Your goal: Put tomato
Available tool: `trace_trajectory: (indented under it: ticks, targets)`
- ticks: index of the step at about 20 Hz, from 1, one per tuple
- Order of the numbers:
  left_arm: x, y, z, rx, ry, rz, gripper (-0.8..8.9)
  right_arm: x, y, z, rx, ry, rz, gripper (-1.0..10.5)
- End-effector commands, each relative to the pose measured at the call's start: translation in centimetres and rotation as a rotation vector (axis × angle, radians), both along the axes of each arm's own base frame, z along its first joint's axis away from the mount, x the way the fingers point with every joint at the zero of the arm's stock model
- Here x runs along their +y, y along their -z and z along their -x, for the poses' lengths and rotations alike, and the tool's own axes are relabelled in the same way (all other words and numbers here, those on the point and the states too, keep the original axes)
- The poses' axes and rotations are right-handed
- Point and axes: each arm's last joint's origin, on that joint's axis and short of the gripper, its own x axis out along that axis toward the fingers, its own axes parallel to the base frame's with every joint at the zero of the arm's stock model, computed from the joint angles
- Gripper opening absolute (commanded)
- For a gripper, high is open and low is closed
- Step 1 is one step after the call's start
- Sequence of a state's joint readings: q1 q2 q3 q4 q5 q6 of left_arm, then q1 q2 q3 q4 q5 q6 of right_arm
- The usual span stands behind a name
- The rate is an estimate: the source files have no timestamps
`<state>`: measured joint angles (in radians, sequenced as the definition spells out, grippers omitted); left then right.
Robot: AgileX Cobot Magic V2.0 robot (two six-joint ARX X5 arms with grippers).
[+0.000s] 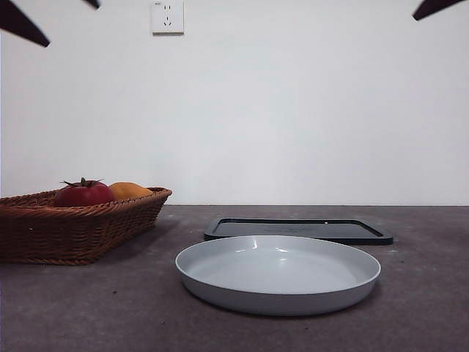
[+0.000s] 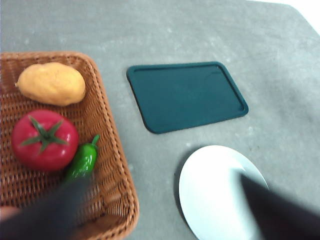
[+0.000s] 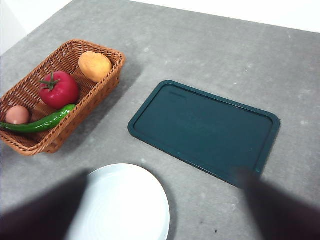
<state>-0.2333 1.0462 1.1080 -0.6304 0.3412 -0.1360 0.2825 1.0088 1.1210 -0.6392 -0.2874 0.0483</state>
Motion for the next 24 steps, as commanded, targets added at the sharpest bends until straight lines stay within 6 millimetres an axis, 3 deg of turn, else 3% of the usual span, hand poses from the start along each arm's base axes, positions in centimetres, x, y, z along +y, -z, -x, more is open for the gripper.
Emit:
trace_trajectory:
  ticks: [1,10,13,17,24]
  targets:
    - [-0.1,-1.0,-0.2,-0.057,0.012,0.006,7.83,0.1,-0.6,-0.1,-0.027,-0.011,0.001,5.9]
    - [-0.1,-0.8,-0.4,-0.026,-0.002,0.009,7.82,0.1,-0.6,-0.1,-0.026,-0.01,0.001,5.9]
    - [-0.2,-0.2,-1.4,0.022,-0.057,-0.038,7.81,0.1,-0.6,-0.1,-0.027,-0.011,0.001,5.9]
    - [-0.6,1.3,-4.6,0.148,-0.134,-0.179,7.81,0.1,-0.6,-0.1,-0.024,-0.009,-0.001,5.9]
    - [-1.8,5.0,-12.8,0.308,-0.16,-0.287,7.81,0.1,-0.6,-0.1,-0.025,-0.009,-0.001,5.9]
